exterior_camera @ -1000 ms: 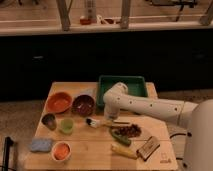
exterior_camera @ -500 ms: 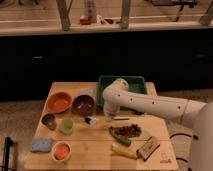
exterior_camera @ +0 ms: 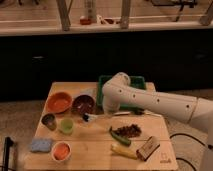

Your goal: Place brush in table surface

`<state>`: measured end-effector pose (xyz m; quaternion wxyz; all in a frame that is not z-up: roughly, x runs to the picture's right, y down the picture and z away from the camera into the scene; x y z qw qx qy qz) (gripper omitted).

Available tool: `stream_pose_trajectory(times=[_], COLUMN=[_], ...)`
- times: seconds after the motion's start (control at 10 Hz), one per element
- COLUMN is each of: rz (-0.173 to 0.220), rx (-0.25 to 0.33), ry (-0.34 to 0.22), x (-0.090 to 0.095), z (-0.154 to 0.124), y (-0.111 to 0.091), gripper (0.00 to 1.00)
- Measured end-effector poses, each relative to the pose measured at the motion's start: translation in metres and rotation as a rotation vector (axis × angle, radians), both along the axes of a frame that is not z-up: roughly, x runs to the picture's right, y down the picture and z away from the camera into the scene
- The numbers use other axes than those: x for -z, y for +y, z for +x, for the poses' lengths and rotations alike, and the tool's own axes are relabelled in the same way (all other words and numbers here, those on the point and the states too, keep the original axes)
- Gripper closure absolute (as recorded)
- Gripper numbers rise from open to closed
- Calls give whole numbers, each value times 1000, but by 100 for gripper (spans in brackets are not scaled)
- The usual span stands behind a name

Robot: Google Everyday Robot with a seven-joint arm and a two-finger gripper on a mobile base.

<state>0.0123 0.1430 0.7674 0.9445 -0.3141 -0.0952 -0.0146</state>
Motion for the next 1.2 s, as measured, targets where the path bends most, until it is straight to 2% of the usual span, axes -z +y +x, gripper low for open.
stream_pose_trajectory(times=[0.5, 1.2], rz=[-6, -11], rx=[74, 158], ry=[-78, -177], x=[29, 58], z=[-14, -37], y=[-12, -11], gripper=[100, 100])
